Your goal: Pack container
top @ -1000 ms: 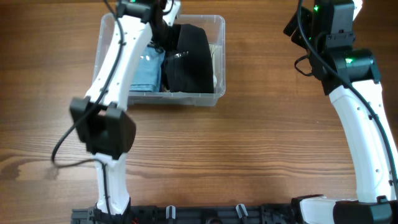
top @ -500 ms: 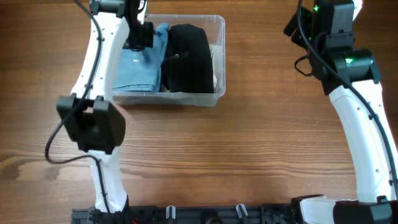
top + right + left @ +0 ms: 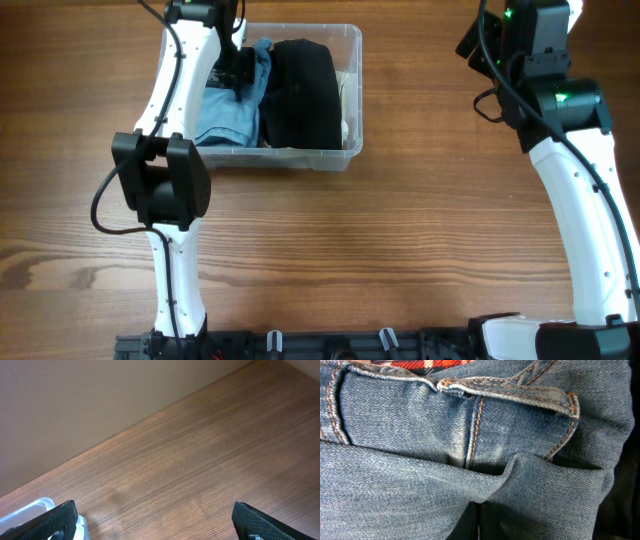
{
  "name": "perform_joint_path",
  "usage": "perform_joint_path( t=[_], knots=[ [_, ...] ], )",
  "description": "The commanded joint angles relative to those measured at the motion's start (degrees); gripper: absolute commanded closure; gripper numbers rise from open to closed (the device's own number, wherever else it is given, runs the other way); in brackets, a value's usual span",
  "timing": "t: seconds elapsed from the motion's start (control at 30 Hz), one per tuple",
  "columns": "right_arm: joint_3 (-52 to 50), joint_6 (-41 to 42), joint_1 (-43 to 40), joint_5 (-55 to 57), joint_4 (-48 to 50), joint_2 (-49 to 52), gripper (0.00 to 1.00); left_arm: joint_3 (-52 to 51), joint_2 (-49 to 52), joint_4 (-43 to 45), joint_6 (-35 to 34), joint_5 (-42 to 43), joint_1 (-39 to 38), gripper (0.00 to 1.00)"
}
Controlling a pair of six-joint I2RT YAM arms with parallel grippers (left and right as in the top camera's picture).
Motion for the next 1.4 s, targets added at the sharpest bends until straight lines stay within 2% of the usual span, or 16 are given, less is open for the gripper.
perform_joint_path(
  t=[0.0, 0.1, 0.13, 0.17, 0.23, 0.27, 0.43, 0.6, 0.77, 1.0, 1.07, 1.13, 1.2, 1.33, 1.37],
  knots=[
    [-0.2, 0.59, 0.13, 0.98, 0.11, 0.48, 0.0, -2.51, 1.53, -0.31, -0.98, 1.51, -0.2, 0.96],
    [-0.2, 0.59, 0.13, 0.98, 0.11, 0.48, 0.0, -2.25, -6.19, -0.35, -0.96, 1.51, -0.22, 0.95],
    [-0.2, 0.59, 0.13, 0.98, 0.11, 0.48, 0.0, -2.25, -8.72, -0.55, -0.96, 1.51, -0.22, 0.85],
    [-0.2, 0.59, 0.13, 1.01, 0.11, 0.48, 0.0, -2.25, -11.63, -1.01, -0.94, 1.51, -0.22, 0.65],
    [-0.2, 0.59, 0.13, 0.98, 0.11, 0.48, 0.0, -2.25, -17.66, -2.51, -0.57, 1.49, -0.2, 0.18],
    [-0.2, 0.61, 0.13, 0.98, 0.11, 0.48, 0.0, -2.25, -22.01, -3.93, -0.57, 1.49, -0.22, 0.0],
    [-0.2, 0.59, 0.13, 0.98, 0.11, 0.48, 0.0, -2.27, -33.83, -12.46, -1.27, 1.64, -0.26, 0.0],
    [-0.2, 0.59, 0.13, 0.98, 0.11, 0.48, 0.0, -2.27, -41.53, -21.4, -1.22, 3.04, -0.26, 0.0],
    [-0.2, 0.59, 0.13, 0.98, 0.11, 0.48, 0.0, -2.32, -47.71, -21.57, -0.96, 1.03, -0.24, 0.0],
    [-0.2, 0.59, 0.13, 0.98, 0.11, 0.48, 0.0, -2.34, -63.87, -21.55, -1.4, 1.03, -0.22, 0.0],
    [-0.2, 0.59, 0.13, 0.98, 0.13, 0.48, 0.0, -3.15, -66.55, -21.51, -1.38, -1.53, -0.2, 0.0],
    [-0.2, 0.59, 0.13, 0.98, 0.13, 0.48, 0.0, -11.43, -72.19, -15.21, -0.52, -2.64, 1.6, 0.0],
    [-0.2, 0.59, 0.13, 0.98, 0.11, 0.48, 0.0, -25.68, -79.32, -3.39, -0.55, -1.49, 5.03, 0.0],
    [-0.2, 0.59, 0.13, 0.98, 0.11, 0.48, 0.0, -67.87, -98.05, 36.5, -0.57, 8.63, 10.51, 0.0],
    [-0.2, 0.59, 0.13, 0.98, 0.11, 0.48, 0.0, -75.23, -101.37, 43.89, -0.59, 11.06, 10.86, 0.0]
  ],
)
